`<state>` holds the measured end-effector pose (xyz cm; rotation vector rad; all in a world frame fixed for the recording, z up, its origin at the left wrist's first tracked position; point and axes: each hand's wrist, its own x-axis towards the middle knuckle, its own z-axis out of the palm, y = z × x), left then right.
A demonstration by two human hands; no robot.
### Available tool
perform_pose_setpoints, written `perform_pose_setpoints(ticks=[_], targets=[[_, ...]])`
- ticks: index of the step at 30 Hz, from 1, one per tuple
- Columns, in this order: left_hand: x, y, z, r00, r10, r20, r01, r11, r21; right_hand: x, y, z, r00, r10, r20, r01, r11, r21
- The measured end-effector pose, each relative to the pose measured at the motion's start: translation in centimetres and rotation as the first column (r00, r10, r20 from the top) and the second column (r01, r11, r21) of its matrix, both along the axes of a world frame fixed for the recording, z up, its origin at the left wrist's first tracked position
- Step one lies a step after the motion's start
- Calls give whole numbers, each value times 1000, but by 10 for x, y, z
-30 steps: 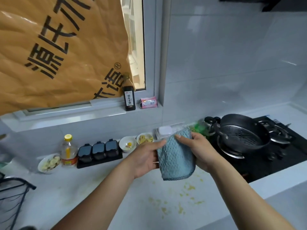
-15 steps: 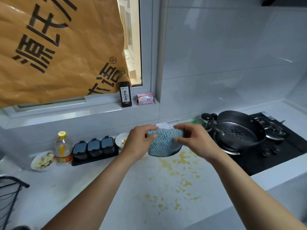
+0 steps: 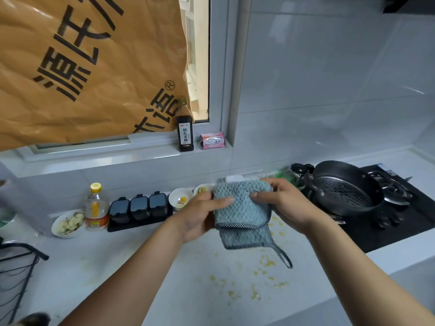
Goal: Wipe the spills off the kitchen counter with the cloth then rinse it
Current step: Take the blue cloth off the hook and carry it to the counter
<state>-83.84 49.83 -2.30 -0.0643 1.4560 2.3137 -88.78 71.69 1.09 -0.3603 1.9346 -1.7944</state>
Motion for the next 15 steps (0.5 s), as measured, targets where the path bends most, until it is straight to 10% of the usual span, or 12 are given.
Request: perform_pose_setpoints(ticks=[7, 15], targets=[[9, 5, -25, 995, 102, -9, -102, 990, -102, 15, 4, -42, 961, 98, 260, -58, 986, -157], [0, -11, -18, 987, -110, -116, 91, 983, -158, 16, 24, -33, 996, 18, 92, 1, 981, -195]])
